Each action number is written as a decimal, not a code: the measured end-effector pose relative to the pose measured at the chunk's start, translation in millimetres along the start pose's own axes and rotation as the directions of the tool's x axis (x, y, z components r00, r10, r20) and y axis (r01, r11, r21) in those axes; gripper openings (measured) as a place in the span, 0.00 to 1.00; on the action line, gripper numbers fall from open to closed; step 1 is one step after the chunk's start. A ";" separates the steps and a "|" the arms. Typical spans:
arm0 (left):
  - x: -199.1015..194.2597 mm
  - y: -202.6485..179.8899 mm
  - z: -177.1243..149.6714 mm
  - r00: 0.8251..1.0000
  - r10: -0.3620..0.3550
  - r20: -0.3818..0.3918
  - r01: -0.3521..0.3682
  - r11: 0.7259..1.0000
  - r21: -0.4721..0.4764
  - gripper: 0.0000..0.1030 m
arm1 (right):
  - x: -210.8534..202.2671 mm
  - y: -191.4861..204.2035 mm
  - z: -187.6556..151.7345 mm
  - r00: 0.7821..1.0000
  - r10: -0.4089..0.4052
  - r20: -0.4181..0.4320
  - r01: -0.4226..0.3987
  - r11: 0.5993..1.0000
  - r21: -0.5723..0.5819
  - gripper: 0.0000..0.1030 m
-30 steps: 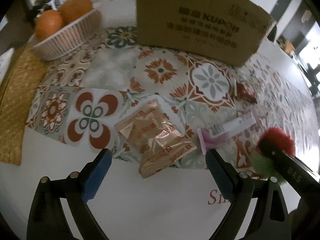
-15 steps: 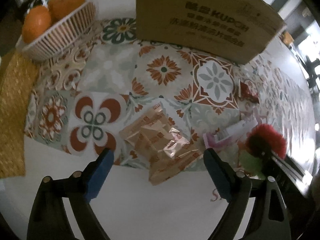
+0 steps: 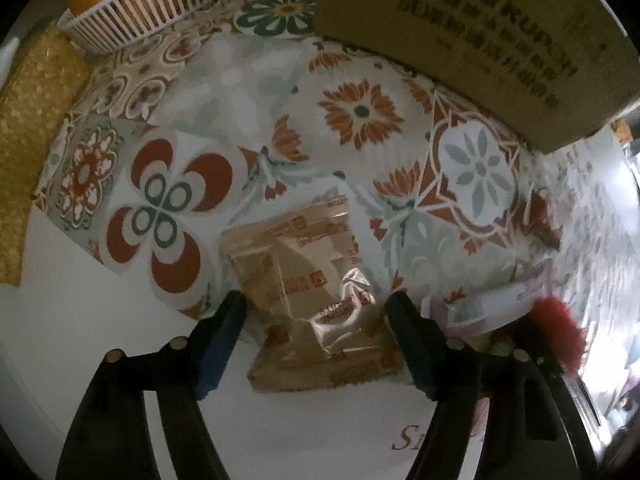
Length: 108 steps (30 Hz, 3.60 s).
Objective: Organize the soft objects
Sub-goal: 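Close left gripper on the wrapped biscuit pack while right gripper holds the pompom, then carry the biscuit pack and red pompom over the cardboard box, then open left gripper dropping the biscuit pack while right gripper drops the pompom into the box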
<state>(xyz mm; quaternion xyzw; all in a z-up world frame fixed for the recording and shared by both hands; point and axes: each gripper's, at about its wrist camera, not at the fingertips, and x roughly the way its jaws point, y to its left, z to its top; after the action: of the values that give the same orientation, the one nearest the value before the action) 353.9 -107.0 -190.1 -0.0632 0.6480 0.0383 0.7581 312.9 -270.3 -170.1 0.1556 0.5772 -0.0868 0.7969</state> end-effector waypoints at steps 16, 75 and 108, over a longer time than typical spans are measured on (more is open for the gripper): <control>-52.2 -6.7 -35.6 0.977 -0.061 0.203 0.015 0.976 0.219 0.48 | -35.4 -8.4 -19.7 0.996 0.062 0.060 -0.061 0.998 -0.006 0.37; -221.6 -5.1 115.7 0.848 -0.212 0.485 0.035 0.937 0.348 0.48 | -181.9 89.6 122.7 0.912 0.187 0.365 -0.107 0.968 -0.227 0.37; -171.8 -61.5 219.4 0.936 -0.199 0.290 0.077 0.920 0.383 0.48 | -125.0 104.6 236.1 0.947 0.213 0.239 -0.147 0.953 -0.267 0.37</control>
<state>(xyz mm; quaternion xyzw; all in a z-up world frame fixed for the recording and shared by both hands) 549.9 -131.8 15.7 0.0399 0.5043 -0.1274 0.8531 517.2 -259.7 31.1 0.0952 0.4548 0.0388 0.8846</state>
